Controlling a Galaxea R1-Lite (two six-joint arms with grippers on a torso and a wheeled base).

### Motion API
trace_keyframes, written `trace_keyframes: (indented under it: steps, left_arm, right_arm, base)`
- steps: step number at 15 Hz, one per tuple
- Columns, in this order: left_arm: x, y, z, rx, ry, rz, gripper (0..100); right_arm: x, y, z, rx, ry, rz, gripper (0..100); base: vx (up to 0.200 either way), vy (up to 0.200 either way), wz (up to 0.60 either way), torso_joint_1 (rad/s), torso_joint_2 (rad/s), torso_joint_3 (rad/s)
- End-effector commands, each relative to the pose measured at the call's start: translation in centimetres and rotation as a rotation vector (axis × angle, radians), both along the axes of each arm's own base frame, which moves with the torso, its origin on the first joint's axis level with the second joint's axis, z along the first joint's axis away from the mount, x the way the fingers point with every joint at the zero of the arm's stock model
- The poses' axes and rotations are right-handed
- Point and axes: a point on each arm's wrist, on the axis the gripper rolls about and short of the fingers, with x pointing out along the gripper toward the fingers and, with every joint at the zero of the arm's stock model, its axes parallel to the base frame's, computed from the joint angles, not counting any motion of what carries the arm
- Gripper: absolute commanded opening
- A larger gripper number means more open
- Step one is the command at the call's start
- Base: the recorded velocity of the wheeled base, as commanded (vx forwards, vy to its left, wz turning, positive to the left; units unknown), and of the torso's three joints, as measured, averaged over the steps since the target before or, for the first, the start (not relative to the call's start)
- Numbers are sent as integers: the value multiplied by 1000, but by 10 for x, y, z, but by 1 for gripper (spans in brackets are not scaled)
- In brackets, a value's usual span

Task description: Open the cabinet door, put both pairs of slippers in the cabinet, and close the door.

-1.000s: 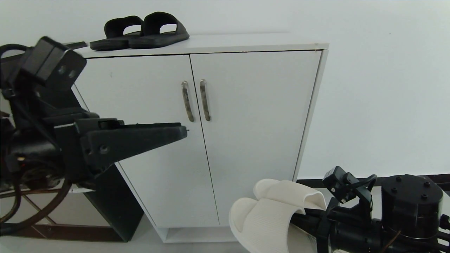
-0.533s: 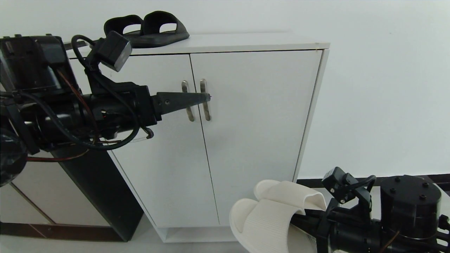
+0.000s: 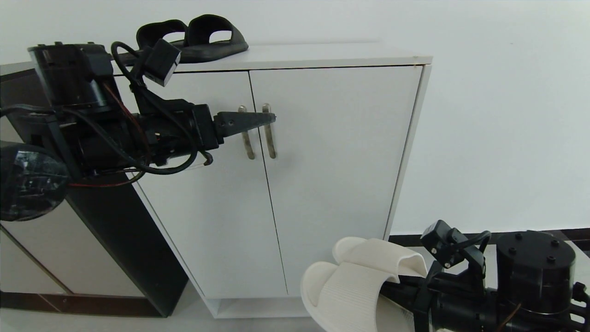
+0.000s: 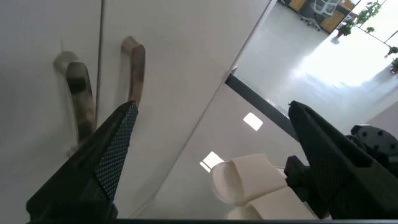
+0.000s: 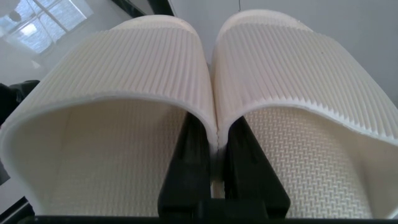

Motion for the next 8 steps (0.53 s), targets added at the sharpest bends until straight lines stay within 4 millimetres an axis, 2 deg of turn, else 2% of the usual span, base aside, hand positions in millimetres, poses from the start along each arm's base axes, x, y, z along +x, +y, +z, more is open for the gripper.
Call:
trace_keyframes:
  steps: [1,8]
  left_arm:
    - [12,-4,-6,5,19,1,100]
    - [37,-11,-18,15,49,1,100]
  right_arm:
    - [0,0,0,0,1,0,0]
    - [0,0,0,0,1,0,0]
  base:
    - [0,0,0,0,0,0]
    - [0,0,0,0,0,0]
